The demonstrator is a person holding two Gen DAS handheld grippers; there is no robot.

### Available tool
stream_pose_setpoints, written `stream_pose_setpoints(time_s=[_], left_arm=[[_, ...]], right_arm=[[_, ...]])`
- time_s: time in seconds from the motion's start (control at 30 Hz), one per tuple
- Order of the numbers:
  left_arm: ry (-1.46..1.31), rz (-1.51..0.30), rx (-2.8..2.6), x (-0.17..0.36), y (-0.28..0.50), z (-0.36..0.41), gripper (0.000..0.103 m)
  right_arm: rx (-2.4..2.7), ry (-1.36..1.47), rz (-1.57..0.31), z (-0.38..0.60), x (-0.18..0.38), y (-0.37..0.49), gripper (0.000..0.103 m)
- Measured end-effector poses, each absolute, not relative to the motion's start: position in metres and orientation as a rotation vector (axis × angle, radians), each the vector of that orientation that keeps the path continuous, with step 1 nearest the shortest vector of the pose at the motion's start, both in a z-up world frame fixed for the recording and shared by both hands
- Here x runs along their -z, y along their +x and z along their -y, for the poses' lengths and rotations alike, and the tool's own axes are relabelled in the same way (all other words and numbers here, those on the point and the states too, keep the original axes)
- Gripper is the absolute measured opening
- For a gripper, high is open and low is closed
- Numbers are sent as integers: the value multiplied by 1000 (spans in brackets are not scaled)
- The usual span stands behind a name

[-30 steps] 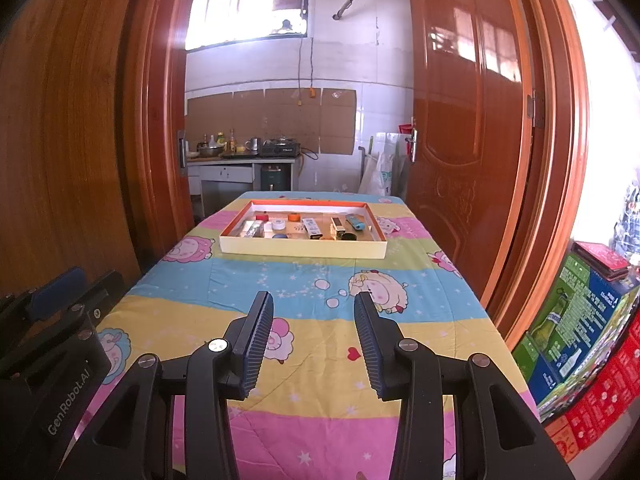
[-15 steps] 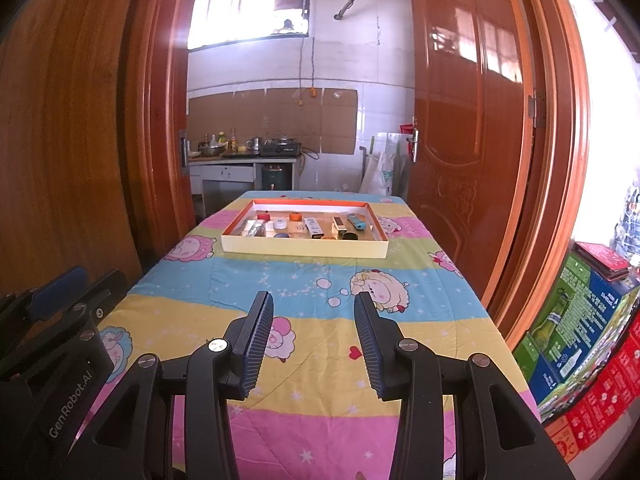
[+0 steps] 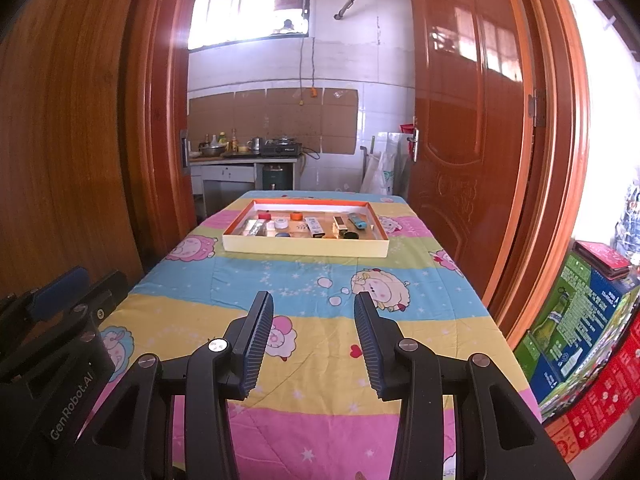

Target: Organize rigid objects

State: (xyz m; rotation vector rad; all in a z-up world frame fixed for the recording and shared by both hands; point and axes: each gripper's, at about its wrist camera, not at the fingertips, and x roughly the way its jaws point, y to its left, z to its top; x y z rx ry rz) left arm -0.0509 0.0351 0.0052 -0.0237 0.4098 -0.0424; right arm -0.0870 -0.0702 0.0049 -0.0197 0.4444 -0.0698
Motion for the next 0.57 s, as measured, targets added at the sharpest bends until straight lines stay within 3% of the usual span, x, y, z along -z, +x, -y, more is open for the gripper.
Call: stream_pose_setpoints(time_s=[0.57], left_arm=[[-22,-409,39,-5,-54,-39,36]], right_arm=[[64,-7,-453,70,-2,-89,44]])
